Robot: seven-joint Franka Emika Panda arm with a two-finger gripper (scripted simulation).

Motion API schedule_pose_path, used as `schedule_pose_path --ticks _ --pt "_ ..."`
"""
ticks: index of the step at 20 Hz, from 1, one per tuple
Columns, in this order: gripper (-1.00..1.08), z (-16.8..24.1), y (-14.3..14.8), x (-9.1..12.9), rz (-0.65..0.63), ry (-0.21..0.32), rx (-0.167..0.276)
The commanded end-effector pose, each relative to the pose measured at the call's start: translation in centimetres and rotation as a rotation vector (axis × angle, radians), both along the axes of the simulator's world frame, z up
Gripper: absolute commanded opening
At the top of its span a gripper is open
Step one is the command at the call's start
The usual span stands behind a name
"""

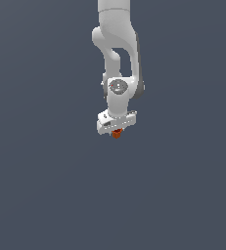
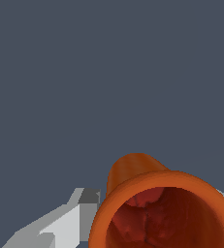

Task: Pick up the object and move it to a goal position.

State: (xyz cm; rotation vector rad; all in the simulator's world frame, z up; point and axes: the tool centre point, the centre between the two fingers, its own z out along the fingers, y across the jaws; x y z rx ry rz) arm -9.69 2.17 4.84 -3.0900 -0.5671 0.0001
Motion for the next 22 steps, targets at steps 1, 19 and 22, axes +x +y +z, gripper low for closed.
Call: schedule_pose_path --ticks 1,19,22 --pt "-1.00 0.9 -0.3 0.0 0.000 -0.002 0.000" --pt "-1.00 15.5 -5.9 -1.0 0.001 -0.001 0.003" --pt "-1.00 18.5 -7.1 -1.1 0.001 -0.001 0.003"
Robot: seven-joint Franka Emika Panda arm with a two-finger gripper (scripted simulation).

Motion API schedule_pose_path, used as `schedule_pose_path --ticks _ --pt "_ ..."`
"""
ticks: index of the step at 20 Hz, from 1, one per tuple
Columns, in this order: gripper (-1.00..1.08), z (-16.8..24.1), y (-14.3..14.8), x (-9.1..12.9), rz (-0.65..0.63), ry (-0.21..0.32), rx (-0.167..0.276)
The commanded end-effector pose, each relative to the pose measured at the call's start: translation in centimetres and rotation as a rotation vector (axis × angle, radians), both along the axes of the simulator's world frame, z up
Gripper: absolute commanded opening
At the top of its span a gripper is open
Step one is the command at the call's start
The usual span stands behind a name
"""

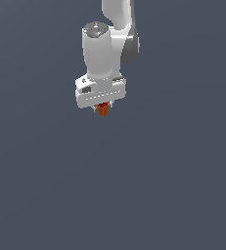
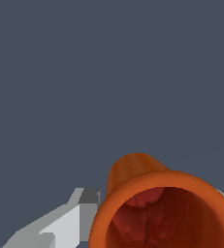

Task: Pick up the object and move it to a goal position.

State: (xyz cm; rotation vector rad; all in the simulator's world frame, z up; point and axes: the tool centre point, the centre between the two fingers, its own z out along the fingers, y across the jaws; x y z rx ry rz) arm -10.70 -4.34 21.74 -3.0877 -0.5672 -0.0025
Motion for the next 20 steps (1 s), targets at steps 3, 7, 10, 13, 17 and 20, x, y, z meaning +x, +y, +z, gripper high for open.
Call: schedule_pose_path --ticks 3,7,10,13,17,20 --pt "-1.00 4.5 -1.7 -0.3 0.000 0.000 0.001" --pt "-1.00 8.5 -3.2 -0.5 0.000 0.000 0.001" --pt "-1.00 11.5 -4.4 -0.6 0.000 0.000 0.001" --pt "-1.00 14.4 -5.6 -0.7 0.000 0.000 0.001" --pt "-1.00 18.4 -7.1 -0.8 0.000 0.001 0.000" --pt "-1.00 21.1 -8.2 -0.9 -0.001 0.001 -0.001"
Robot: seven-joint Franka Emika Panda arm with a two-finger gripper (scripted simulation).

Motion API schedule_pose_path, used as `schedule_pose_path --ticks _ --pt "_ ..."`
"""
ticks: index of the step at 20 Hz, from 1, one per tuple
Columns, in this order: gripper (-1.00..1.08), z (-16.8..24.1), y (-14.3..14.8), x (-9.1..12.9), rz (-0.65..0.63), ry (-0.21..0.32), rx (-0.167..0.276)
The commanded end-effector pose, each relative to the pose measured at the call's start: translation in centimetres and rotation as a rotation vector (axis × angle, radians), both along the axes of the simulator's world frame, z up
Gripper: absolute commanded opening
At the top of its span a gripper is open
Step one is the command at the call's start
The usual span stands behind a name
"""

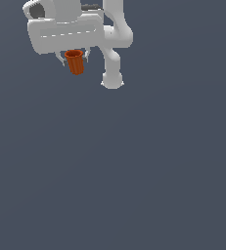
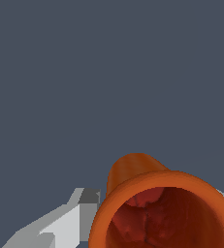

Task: Pick up the object and move it to a goal position.

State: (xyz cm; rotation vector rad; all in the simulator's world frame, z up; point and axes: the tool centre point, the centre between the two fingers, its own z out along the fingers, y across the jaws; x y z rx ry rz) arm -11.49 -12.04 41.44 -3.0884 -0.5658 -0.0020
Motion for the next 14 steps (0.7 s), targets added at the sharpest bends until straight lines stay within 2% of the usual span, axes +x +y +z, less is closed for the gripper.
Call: schedule_pose_path --ticks 1,7,14 --pt "-1.00 2.3 -0.9 -0.1 0.000 0.001 -0.001" --pt "-1.00 6.1 -2.4 0.0 0.000 0.001 -0.001" --pt "-1.00 8.5 -3.4 0.2 0.000 0.001 -0.002"
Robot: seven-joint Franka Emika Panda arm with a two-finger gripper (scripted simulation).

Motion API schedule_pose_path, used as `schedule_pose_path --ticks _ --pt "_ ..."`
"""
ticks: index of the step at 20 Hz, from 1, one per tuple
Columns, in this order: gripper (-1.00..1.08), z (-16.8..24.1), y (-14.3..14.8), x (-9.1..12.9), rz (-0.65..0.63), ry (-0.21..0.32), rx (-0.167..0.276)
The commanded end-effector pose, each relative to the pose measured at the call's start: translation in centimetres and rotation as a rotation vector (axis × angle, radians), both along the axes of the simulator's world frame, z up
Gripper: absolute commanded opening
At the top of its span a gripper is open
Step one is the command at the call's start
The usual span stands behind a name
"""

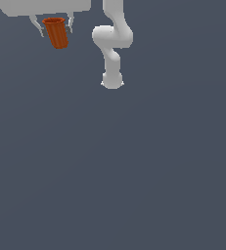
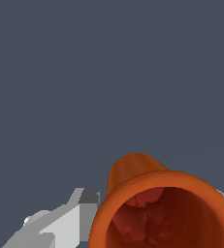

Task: Pick up the object and move it to a goal position.

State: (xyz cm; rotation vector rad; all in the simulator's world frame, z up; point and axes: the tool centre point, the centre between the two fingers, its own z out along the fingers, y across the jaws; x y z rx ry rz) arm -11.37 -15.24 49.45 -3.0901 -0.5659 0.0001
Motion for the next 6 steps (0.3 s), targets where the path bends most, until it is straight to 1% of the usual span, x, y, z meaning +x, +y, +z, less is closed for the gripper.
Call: schedule_pose_path --ticks 1,6 --pt "-1.00 0.62 -0.23 0.05 0.000 0.000 0.000" --pt "-1.00 1.00 -0.39 0.09 0.000 0.000 0.000"
